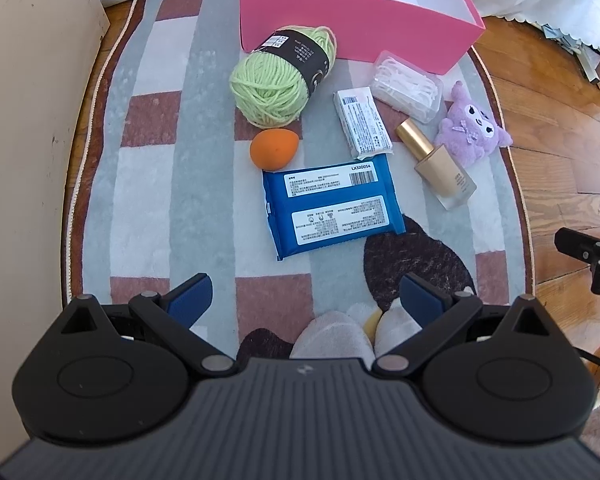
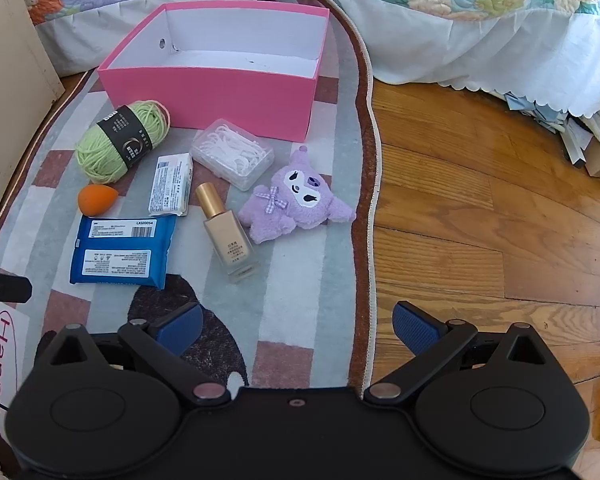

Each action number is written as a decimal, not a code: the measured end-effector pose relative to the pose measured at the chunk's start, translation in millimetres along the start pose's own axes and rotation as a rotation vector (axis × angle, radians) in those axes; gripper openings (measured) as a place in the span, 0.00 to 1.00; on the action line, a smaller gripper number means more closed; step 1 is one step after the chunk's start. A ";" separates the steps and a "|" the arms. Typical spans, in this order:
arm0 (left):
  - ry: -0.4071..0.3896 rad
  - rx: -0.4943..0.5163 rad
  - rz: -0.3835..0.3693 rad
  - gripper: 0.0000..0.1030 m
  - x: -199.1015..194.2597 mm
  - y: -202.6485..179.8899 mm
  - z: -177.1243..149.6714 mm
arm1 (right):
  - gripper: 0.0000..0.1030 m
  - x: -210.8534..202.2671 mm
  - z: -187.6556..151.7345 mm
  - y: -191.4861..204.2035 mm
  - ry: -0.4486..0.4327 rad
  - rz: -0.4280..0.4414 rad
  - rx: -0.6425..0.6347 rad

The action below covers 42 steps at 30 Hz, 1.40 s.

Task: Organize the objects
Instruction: 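Move the left tool toward the blue wet-wipe pack, then close the left gripper on the blue wet-wipe pack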

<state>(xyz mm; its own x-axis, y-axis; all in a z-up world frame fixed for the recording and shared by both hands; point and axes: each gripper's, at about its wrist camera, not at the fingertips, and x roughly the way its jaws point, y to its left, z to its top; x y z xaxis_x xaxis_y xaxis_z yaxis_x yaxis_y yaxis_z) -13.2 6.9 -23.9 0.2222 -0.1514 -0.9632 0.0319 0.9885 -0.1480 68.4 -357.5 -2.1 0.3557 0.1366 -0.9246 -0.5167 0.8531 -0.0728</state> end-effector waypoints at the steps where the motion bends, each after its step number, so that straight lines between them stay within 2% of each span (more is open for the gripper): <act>1: 0.001 -0.001 0.001 0.99 0.2 0.0 0.0 | 0.99 0.0 0.0 -0.2 -0.001 0.000 0.000; 10: 0.000 -0.002 0.003 0.99 1.0 1.1 -0.1 | 0.99 0.5 0.5 -0.9 -0.002 0.013 -0.001; 14: -0.044 0.025 0.039 0.99 -10.1 4.5 3.6 | 0.99 -12.9 2.9 2.9 -0.080 0.149 -0.040; 18: -0.068 0.035 0.017 0.99 -21.8 15.3 13.3 | 0.99 -21.4 6.5 15.8 -0.190 0.308 -0.093; 22: -0.100 0.016 0.019 0.99 -17.5 28.7 23.7 | 0.99 -3.0 10.4 38.7 -0.256 0.372 -0.172; 25: -0.110 -0.013 -0.021 0.99 0.7 39.3 30.5 | 0.99 25.6 14.4 49.9 -0.251 0.380 -0.155; 27: -0.113 -0.051 -0.020 0.99 15.6 43.6 33.3 | 0.99 44.3 16.2 53.6 -0.233 0.423 -0.121; 30: -0.105 -0.006 0.001 0.99 37.1 37.9 36.9 | 0.99 71.7 15.9 65.9 -0.175 0.460 -0.124; 32: -0.094 0.003 -0.032 0.97 52.1 36.2 40.3 | 0.99 86.1 14.1 72.3 -0.152 0.470 -0.125; 35: -0.099 -0.013 -0.073 0.97 67.9 36.1 42.7 | 0.99 102.5 10.8 79.4 -0.127 0.478 -0.132; 39: -0.117 0.001 -0.064 0.97 80.7 33.1 41.0 | 0.96 116.2 8.5 84.6 -0.115 0.468 -0.145; 42: -0.112 -0.042 -0.090 0.92 90.9 42.0 39.3 | 0.94 124.6 8.1 82.4 -0.103 0.450 -0.101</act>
<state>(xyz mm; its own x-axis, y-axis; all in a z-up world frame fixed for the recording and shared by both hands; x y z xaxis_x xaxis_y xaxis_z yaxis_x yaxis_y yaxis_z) 46.6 34.7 -108.9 0.3277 -0.2360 -0.9148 0.0166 0.9696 -0.2442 76.4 -266.1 -120.4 0.1516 0.5353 -0.8310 -0.7087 0.6449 0.2861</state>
